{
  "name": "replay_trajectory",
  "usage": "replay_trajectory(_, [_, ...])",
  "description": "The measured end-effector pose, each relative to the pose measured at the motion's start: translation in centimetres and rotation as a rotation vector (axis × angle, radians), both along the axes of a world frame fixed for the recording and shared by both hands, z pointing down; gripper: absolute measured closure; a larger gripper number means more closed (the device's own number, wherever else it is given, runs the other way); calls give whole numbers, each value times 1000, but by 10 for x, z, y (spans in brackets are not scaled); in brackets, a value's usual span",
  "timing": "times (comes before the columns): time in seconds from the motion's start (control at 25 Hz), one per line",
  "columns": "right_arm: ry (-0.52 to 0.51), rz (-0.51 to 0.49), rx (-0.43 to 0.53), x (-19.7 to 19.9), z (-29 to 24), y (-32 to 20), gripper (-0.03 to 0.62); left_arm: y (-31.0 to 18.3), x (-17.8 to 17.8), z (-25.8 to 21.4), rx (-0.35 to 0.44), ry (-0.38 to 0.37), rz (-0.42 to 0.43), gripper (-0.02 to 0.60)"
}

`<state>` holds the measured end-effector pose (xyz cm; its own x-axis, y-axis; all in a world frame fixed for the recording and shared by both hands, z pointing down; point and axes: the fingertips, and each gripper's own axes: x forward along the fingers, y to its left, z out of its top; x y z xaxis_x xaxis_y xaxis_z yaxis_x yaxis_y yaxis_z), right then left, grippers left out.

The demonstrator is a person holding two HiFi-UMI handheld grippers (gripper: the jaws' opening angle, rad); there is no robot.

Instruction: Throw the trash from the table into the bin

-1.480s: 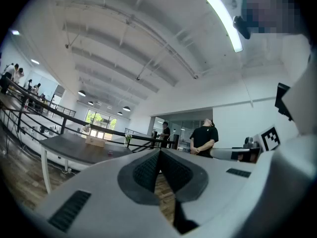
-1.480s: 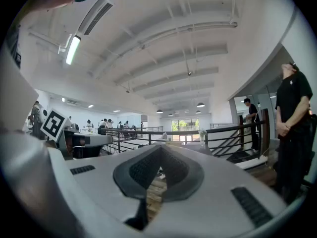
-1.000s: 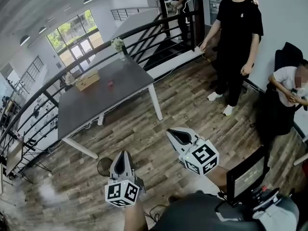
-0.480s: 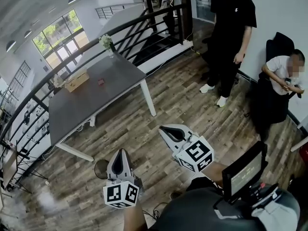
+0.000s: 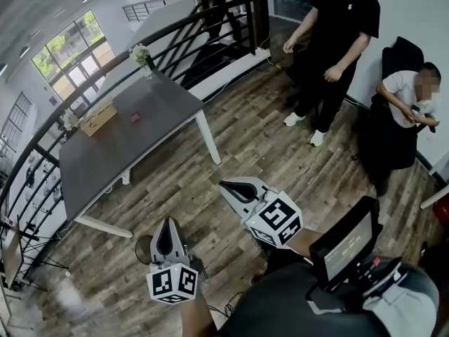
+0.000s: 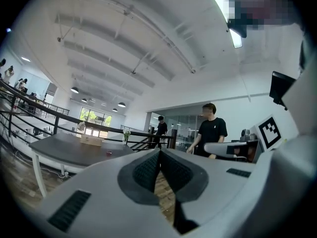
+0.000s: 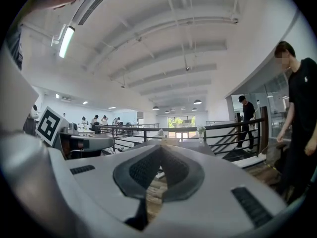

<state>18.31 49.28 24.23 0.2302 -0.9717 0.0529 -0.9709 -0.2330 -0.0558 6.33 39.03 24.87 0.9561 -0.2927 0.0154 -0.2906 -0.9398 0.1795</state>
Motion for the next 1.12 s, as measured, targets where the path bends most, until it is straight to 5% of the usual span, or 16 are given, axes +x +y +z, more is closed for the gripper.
replay_trajectory(0.28, [30, -75, 18, 42, -5, -43, 583, -32, 47, -8, 76, -47, -53, 572])
replay_trajectory(0.84, [-10, -160, 32, 155, -5, -102, 583, -73, 149, -11, 70, -48, -124, 572])
replay_trajectory(1.12, [-30, -192, 32, 180, -3, -125, 583, -89, 173, -20, 81, -48, -139, 572])
